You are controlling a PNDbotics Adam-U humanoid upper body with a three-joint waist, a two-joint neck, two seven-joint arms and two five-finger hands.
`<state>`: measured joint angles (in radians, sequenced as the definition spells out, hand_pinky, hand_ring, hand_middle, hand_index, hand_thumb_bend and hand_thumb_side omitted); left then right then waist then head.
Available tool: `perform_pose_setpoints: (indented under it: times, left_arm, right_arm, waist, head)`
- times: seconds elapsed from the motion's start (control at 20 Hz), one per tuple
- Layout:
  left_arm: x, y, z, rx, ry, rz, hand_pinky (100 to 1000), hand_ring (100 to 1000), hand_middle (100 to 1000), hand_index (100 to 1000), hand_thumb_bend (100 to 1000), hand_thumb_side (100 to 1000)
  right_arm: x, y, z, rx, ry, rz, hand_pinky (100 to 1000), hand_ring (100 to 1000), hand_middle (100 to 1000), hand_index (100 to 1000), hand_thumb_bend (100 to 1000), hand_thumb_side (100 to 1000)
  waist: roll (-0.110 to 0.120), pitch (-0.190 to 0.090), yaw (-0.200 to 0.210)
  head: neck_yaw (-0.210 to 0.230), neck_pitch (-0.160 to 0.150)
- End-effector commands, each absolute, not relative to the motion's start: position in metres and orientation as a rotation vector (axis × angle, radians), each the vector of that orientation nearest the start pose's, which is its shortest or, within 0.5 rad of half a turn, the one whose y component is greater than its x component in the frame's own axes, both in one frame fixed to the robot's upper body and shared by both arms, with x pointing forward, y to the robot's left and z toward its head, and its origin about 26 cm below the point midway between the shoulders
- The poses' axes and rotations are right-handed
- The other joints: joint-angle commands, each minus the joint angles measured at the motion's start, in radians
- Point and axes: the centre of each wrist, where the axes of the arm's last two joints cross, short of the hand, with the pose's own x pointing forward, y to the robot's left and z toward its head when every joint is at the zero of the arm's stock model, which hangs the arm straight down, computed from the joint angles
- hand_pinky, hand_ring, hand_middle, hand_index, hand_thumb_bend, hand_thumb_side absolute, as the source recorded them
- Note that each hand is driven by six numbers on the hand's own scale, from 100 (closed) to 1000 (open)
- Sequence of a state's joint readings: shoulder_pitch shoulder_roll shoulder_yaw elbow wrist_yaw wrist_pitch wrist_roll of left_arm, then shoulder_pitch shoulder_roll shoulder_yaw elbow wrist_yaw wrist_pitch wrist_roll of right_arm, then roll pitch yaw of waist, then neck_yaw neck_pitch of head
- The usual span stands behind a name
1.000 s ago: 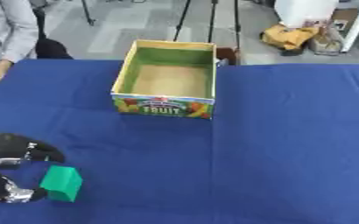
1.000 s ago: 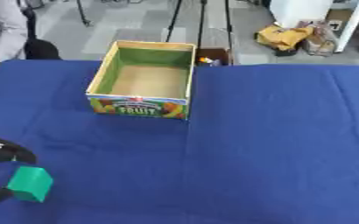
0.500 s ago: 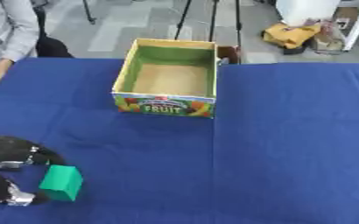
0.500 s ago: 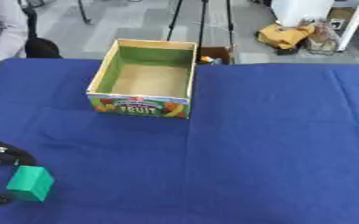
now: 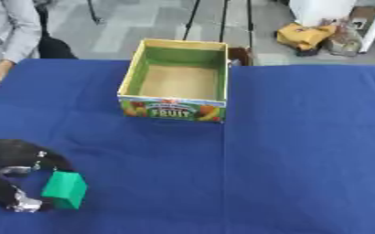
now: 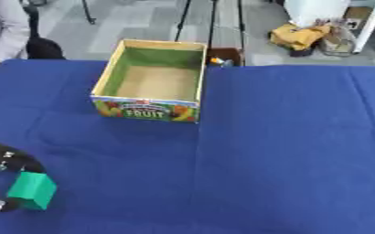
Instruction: Pick up objects on the table and place them in the box.
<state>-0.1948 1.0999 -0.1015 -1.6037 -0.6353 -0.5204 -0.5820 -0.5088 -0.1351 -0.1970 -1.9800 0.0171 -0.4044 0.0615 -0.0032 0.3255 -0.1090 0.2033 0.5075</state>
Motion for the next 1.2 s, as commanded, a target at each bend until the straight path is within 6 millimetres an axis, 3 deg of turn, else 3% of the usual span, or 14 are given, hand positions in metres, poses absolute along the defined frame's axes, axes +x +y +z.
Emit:
perform_pose_setpoints:
  times: [0.05,0.3,0.8,1.2]
  left_arm:
    - [0.307,0.431,0.221,0.812,-0.976,-2.151,844,933,919,1000,409,1000]
    - [0.308,0.431,0.216,0.807,-0.94,-2.172,845,934,914,1000,440,1000]
    - [0.312,0.429,0.209,0.825,-0.921,-2.185,827,915,880,1000,395,1000]
    - [0.315,0.429,0.206,0.864,-0.951,-2.168,798,890,837,922,381,1000]
  right_arm:
    - [0.313,-0.261,0.255,0.166,3.367,-0.225,857,909,470,827,100,671]
    - [0.313,-0.261,0.256,0.167,3.369,-0.214,857,908,470,825,100,661]
    - [0.313,-0.261,0.256,0.167,3.369,-0.199,858,909,470,825,100,660]
    - [0.313,-0.261,0.256,0.17,3.37,-0.196,859,910,468,825,100,653]
  waist:
    - [0.005,-0.016,0.003]
    - [0.006,-0.017,0.001]
    - [0.001,-0.013,-0.004]
    - [0.0,-0.01,-0.005]
  head:
    - [0.006,-0.006]
    - [0.012,-0.005]
    - [0.025,-0.006]
    - [0.028,-0.005]
